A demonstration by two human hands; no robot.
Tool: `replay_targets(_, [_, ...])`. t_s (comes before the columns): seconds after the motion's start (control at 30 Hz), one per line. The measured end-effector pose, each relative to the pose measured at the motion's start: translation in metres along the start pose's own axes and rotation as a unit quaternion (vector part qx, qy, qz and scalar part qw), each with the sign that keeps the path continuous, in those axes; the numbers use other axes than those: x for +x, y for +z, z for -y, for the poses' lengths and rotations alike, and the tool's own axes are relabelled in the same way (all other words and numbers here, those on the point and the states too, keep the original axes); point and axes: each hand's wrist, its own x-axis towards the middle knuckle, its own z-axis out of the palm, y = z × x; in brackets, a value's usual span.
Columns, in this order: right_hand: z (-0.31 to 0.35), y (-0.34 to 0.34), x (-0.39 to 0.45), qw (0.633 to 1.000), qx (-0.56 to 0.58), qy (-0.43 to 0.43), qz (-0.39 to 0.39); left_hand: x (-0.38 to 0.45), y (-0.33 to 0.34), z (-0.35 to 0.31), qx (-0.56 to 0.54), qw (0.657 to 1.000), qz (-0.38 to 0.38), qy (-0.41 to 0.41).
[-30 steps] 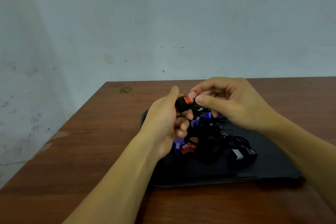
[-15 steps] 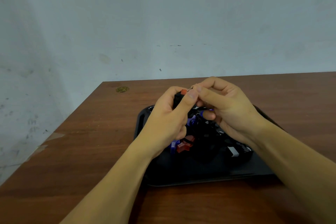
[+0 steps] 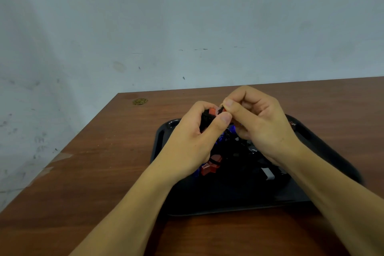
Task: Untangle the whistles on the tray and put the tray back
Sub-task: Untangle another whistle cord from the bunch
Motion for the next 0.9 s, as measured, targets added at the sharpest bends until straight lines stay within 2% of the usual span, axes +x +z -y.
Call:
replay_targets(0.1, [-0.001,0.001,0.000,0.999,-0.034,-0.034,-0.004,-0.001,0.004,-0.001,0.027,1.000,-0.006,0.009])
replay_targets(0.27, [-0.009,0.002,-0.003,0.990,-0.121,-0.072,-0.027,-0.001,0.007,-0.002,0.003,0.999,-0.018,-0.026])
replay_targets(0.43, [-0.010,0.005,-0.003,0.990,-0.118,-0.069,-0.026,-0.001,0.009,-0.001,-0.036,0.999,-0.024,-0.021])
replay_targets(0.6, [-0.009,0.004,-0.003,0.991,-0.113,-0.064,-0.013,0.000,0.011,0.001,-0.013,0.999,-0.042,-0.017])
replay_targets(0.9, [-0.007,0.015,-0.008,0.985,-0.152,-0.063,-0.048,0.003,0.015,-0.005,-0.030,0.996,-0.077,-0.023])
